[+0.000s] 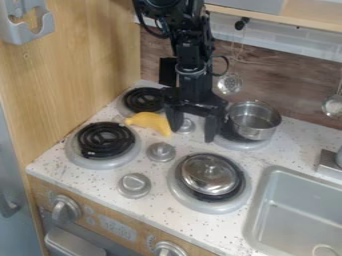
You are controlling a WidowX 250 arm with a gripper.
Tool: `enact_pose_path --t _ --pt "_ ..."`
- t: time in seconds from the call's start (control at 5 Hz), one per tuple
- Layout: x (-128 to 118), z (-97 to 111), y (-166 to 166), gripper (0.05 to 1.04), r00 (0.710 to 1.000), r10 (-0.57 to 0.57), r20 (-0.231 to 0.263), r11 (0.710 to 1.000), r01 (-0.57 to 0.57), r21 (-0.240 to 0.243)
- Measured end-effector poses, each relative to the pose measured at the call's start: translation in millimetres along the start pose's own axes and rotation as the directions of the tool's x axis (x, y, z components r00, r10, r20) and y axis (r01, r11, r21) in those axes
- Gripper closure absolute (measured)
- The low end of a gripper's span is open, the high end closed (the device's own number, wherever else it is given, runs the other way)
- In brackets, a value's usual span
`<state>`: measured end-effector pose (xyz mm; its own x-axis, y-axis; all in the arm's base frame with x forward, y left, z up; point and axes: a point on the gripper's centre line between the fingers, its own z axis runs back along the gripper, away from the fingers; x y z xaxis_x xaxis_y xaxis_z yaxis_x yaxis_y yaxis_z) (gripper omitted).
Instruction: Move the banana from the horizontal position at center of stove to the left front burner in vertical position
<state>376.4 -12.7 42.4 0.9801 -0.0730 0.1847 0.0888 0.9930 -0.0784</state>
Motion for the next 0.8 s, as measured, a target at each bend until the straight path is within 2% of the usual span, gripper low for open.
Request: enact_pose_path --t 0.2,0.4,0.6,0.8 --pt "-6.1 -11.5 -0.2 0.084 0.999 0.006 -0.035 1.000 -0.006 -0.004" --pt "-9.3 -26.4 0.7 0.084 0.994 0.072 -0.077 0.997 -0.074 -0.011" --pt "3.5 -30.5 12.6 0.084 0.987 0.159 -0.039 0.987 -0.160 -0.019" --pt "16.3 -34.9 43.8 0.084 0.951 0.308 0.000 0.951 -0.308 -0.020"
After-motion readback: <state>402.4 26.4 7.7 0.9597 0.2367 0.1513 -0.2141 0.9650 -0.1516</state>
